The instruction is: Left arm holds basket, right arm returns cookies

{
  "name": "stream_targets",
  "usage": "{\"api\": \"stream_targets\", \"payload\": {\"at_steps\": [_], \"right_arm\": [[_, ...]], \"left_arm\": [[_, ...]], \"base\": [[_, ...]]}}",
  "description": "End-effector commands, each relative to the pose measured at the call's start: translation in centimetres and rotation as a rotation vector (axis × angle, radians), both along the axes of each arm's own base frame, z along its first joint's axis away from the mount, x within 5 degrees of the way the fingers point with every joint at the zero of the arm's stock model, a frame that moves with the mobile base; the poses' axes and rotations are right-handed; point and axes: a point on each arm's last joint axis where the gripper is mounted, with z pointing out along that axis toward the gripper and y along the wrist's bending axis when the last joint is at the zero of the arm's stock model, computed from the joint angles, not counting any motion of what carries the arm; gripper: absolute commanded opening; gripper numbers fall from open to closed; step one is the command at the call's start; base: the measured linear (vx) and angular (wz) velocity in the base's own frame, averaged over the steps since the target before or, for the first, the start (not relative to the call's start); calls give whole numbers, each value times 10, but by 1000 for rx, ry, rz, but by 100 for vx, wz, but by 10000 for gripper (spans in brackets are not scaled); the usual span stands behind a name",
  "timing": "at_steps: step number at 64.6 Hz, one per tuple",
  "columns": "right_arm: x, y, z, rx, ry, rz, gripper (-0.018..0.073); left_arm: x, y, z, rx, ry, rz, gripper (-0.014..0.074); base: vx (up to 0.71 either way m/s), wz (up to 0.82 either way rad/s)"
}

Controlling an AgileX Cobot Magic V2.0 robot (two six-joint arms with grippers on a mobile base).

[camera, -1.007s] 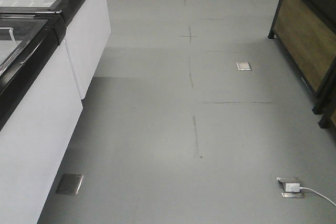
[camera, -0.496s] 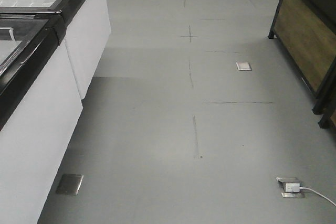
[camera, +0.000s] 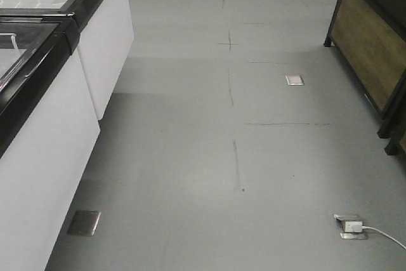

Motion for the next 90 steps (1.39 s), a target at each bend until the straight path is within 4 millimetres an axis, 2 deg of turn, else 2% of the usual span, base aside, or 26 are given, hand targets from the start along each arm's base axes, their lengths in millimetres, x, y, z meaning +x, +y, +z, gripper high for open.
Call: {"api": "stream_targets", "payload": {"at_steps": [1,12,32,39,53,66,72,79,90], "right_arm": [[-1,0,6,-11,-83,1,-8],[-1,0,6,-11,-83,1,-8],[-1,0,6,-11,-83,1,-8],[-1,0,6,-11,-83,1,-8],[-1,0,6,-11,-83,1,-8],[-1,0,6,-11,-83,1,-8],[-1,0,6,-11,-83,1,-8],[-1,0,6,-11,-83,1,-8],[-1,0,6,-11,-83,1,-8]], "left_arm": [[1,0,13,-1,-44,-2,-1],[1,0,13,13,-48,-5,50],[1,0,12,12,-39,-5,292],[1,0,12,0,-40,-4,351],[1,-1,10,-41,-13,-7,359],[4,-6,-7,-212,194,-15,359],[13,-6,-12,-314,318,25,359],[30,-7,-11,-344,458,44,359],[63,-15,5,-348,637,-46,359]], "base": [[0,0],[0,0],[0,0],[0,0],[0,0],[0,0],[0,0],[0,0],[0,0]]}}
